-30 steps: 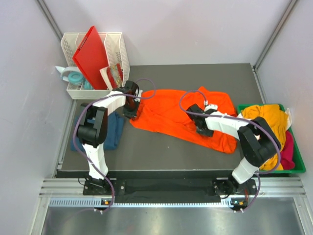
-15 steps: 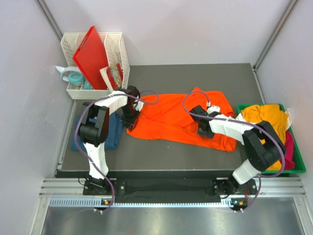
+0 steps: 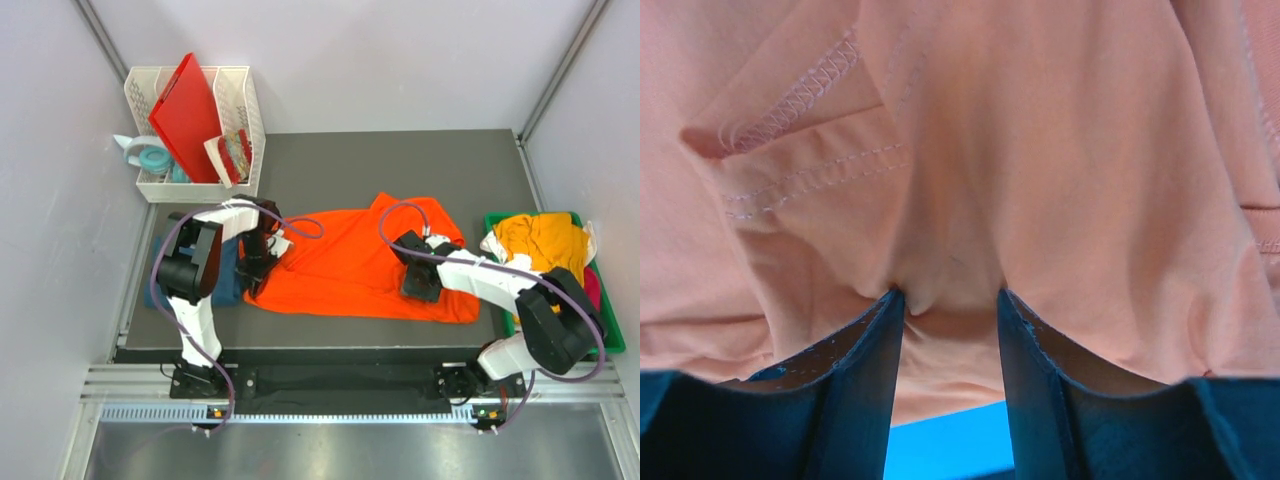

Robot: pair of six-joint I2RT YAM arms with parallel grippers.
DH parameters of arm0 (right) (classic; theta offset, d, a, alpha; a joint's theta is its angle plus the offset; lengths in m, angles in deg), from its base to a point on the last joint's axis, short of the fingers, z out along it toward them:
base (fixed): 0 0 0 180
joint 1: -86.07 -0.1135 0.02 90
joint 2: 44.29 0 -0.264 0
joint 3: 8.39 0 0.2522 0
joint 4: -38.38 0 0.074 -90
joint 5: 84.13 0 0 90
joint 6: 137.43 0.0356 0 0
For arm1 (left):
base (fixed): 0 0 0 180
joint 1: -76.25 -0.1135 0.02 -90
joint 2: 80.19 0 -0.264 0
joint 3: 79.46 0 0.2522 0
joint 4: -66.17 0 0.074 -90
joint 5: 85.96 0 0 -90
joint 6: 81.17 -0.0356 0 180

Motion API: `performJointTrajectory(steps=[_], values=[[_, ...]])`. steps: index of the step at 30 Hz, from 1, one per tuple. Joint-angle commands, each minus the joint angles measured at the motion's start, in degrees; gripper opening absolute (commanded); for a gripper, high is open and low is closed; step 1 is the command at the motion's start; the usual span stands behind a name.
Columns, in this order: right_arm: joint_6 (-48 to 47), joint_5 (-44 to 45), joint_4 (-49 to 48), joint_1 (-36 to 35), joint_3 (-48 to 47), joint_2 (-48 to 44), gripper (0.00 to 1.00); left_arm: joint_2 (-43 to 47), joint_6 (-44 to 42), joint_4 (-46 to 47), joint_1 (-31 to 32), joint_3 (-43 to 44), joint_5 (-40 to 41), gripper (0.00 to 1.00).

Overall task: Fold and stack the t-shirts
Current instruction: Fold the flattened tshirt in 1/3 of the way

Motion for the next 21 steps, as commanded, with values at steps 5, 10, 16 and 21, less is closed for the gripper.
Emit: performJointTrajectory(steps=[5, 10, 16, 21], values=[[2.9, -5.0, 12.3, -3.7, 6.3, -5.6, 0.43, 4.8, -4.6, -4.9, -0.1, -4.7, 2.6, 0.00], [1.8, 1.5, 13.5, -3.8, 0.6, -10.0, 0.44, 5.0, -4.9, -6.5, -0.4, 4.2, 0.9, 0.06], [-9.9, 11.3, 13.2, -0.2, -26.0, -5.3, 0.56, 3.6, -5.9, -13.6, -1.0, 30.8, -9.8, 0.46], [-17.4, 10.5, 11.8, 6.2, -43.3, 7.2, 0.57, -0.9, -1.1, -8.0, -1.8, 41.7, -12.3, 0.62]])
